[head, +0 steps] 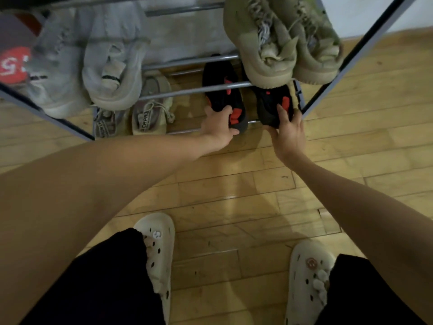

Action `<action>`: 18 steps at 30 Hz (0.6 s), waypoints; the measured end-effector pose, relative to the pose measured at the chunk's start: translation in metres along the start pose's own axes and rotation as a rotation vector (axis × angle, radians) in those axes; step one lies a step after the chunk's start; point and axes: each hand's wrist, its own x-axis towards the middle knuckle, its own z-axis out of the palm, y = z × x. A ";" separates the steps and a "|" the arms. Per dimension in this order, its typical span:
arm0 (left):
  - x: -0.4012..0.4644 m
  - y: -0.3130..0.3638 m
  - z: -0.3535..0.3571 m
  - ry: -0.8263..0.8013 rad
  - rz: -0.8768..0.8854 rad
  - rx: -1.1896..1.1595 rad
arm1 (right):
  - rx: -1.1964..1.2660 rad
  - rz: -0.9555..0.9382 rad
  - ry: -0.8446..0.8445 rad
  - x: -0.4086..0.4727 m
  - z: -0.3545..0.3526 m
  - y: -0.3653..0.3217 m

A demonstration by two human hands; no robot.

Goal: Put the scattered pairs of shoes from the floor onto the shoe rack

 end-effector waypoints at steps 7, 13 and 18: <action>0.012 0.029 0.006 -0.060 -0.002 -0.014 | 0.024 0.103 -0.074 0.013 -0.008 0.001; 0.006 0.025 0.005 -0.154 -0.016 0.039 | -0.089 0.137 -0.216 0.015 -0.018 -0.008; -0.015 0.012 -0.022 -0.334 -0.014 0.021 | -0.182 0.220 -0.421 -0.001 -0.036 -0.027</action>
